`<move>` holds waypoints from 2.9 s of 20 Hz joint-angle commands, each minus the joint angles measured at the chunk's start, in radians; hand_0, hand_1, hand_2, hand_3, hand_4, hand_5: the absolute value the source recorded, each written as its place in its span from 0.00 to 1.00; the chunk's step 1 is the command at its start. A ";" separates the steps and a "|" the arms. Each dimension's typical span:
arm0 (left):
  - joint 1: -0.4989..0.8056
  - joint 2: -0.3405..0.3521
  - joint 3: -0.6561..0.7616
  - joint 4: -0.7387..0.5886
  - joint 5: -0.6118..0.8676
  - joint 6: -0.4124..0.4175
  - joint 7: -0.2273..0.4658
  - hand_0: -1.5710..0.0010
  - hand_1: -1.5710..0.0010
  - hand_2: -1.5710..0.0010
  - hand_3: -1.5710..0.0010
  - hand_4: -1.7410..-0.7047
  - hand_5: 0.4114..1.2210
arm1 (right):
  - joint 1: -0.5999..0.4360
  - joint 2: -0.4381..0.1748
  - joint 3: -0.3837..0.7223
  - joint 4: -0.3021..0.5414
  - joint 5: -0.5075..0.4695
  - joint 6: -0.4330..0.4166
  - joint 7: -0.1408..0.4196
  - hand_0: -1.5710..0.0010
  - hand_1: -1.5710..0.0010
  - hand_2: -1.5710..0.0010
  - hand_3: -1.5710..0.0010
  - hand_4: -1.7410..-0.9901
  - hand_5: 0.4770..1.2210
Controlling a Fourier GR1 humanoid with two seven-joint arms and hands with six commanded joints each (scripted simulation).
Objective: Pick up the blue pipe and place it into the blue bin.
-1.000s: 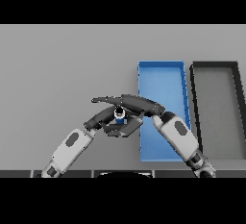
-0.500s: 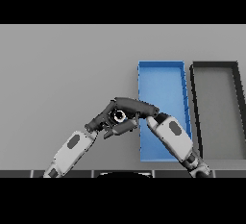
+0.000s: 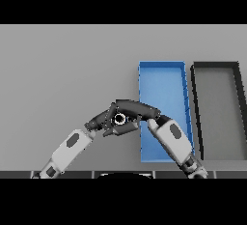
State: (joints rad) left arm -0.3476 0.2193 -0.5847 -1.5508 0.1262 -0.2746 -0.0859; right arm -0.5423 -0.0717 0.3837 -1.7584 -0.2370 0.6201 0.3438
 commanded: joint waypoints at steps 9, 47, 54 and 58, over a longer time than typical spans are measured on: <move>0.014 0.010 0.027 0.010 -0.088 -0.029 0.011 0.92 0.93 0.93 0.97 0.86 0.47 | 0.020 0.071 -0.017 -0.037 0.011 0.009 0.056 0.00 0.00 0.00 0.00 0.34 0.99; 0.061 0.052 0.044 -0.037 -0.066 0.008 0.156 1.00 1.00 1.00 1.00 0.88 0.06 | -0.340 -0.196 -0.566 0.428 -0.167 -0.331 0.220 0.00 0.00 0.00 0.00 0.32 1.00; 0.087 0.057 0.031 -0.064 -0.071 0.011 0.161 1.00 1.00 1.00 1.00 0.88 0.07 | -0.102 -0.219 -0.503 0.443 -0.091 -0.473 0.266 0.00 0.00 0.00 0.00 0.32 1.00; 0.080 0.053 0.034 -0.056 -0.075 0.018 0.162 1.00 1.00 1.00 1.00 0.88 0.08 | -0.008 -0.315 -0.342 0.449 -0.183 -0.558 0.266 0.00 0.00 0.00 0.34 0.18 1.00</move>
State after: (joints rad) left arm -0.2684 0.2719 -0.5505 -1.6072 0.0509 -0.2561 0.0762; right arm -0.5499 -0.3867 0.0419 -1.3093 -0.4226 0.0618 0.6094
